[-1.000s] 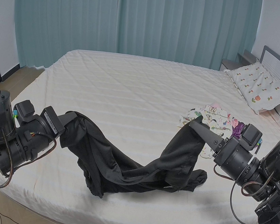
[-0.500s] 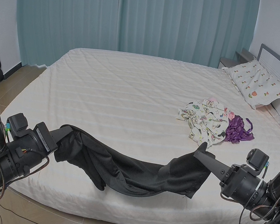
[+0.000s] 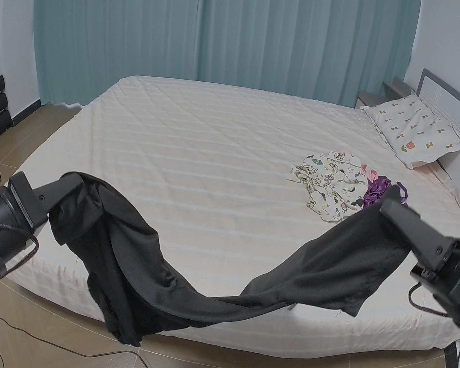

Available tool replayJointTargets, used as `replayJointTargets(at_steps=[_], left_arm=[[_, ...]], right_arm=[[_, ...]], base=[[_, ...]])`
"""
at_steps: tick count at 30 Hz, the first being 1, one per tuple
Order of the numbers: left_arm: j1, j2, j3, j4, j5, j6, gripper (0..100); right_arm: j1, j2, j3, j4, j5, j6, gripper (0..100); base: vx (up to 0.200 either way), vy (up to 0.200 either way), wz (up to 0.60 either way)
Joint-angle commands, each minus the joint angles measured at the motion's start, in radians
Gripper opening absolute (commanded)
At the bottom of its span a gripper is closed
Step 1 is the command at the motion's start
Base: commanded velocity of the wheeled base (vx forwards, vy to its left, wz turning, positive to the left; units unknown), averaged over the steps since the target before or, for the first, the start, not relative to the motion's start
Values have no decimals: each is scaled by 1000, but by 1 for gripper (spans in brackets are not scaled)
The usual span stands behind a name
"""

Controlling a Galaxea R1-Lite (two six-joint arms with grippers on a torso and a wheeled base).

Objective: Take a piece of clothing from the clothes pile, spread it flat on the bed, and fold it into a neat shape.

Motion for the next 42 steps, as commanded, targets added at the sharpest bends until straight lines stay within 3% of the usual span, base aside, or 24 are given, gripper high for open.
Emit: replayJointTargets(at_steps=[1, 4, 11, 20, 37, 42], left_arm=[[18, -62, -101, 44, 24, 27, 0], [36, -19, -125, 69, 27, 27, 0], [67, 93, -141, 70, 19, 21, 0], [122, 224, -143, 67, 20, 18, 0], [184, 375, -203, 66, 7, 18, 0], [202, 425, -233, 66, -33, 15, 0]], right_arm=[[-27, -115, -179, 150, 2, 9, 0], [-60, -51, -342, 243, -6, 30, 0], [-168, 178, -555, 283, -10, 35, 0], [-170, 396, -662, 255, -19, 35, 0], [-188, 606, -880, 223, -39, 1, 0], [-190, 624, -889, 223, -44, 1, 0]], base=[[0, 0, 0], [0, 0, 0], [0, 0, 0], [0, 0, 0], [200, 0, 0], [200, 0, 0]])
